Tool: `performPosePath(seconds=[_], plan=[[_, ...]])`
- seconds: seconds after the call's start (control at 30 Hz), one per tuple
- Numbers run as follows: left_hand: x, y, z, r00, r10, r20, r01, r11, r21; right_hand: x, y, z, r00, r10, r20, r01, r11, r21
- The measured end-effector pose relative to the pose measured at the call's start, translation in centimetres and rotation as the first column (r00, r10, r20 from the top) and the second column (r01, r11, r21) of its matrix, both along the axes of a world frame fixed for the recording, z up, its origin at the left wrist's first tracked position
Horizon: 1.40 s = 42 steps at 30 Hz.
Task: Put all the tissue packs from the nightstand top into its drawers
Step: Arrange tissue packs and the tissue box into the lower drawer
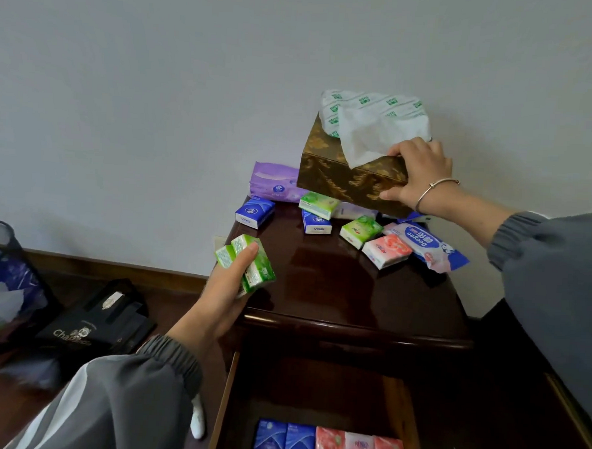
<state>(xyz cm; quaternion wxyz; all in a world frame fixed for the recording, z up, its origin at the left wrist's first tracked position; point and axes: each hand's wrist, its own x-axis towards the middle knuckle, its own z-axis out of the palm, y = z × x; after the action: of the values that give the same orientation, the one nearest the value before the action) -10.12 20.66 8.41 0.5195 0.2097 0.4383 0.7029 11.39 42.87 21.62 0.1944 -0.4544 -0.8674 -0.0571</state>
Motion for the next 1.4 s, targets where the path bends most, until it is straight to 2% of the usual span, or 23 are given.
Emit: performPosePath(seconds=[0.13,0.33,0.47,0.57,0.67,0.77,0.83,1.0,1.23,1.4], plan=[[1.4,-2.2,0.8,0.994,0.105,-0.004,-0.105,0.991,-0.078,3.7,-7.1,-0.9,0.988,-0.013,-0.156,0.011,1.000,-0.011],[3.7,-10.7,-0.4,0.979,-0.088,-0.185,0.069,0.992,-0.104,9.9,-18.7,-4.7,0.968,0.072,-0.239,-0.087,0.995,-0.053],[5.7,-16.0,-4.0,0.921,-0.277,-0.273,0.176,0.923,-0.343,12.9,-24.3,-8.6,0.975,0.116,-0.190,-0.141,0.982,-0.122],[7.1,-17.2,-7.9,0.928,-0.254,-0.272,0.075,0.844,-0.531,14.3,-26.6,-11.8,0.978,0.112,-0.176,-0.142,0.976,-0.163],[7.7,-16.7,-11.3,0.888,-0.282,-0.363,-0.026,0.757,-0.653,14.9,-27.5,-14.7,0.977,0.106,-0.187,-0.143,0.969,-0.200],[8.0,-15.4,-13.6,0.772,-0.396,-0.497,-0.132,0.665,-0.735,14.9,-27.7,-16.9,0.975,0.112,-0.192,-0.149,0.970,-0.194],[8.4,-14.5,-14.7,0.655,-0.476,-0.587,-0.242,0.603,-0.760,14.9,-27.6,-18.1,0.974,0.110,-0.198,-0.150,0.969,-0.198],[9.3,-12.2,-16.4,0.338,-0.584,-0.738,-0.465,0.578,-0.671,15.8,-26.8,-20.0,0.971,0.099,-0.217,-0.144,0.969,-0.202],[10.2,-9.9,-18.1,0.135,-0.647,-0.750,-0.640,0.521,-0.565,16.7,-26.3,-21.1,0.973,0.095,-0.209,-0.134,0.974,-0.181],[10.7,-10.3,-19.5,-0.043,-0.761,-0.647,-0.631,0.523,-0.573,17.2,-26.2,-21.2,0.973,0.080,-0.217,-0.117,0.979,-0.164]])
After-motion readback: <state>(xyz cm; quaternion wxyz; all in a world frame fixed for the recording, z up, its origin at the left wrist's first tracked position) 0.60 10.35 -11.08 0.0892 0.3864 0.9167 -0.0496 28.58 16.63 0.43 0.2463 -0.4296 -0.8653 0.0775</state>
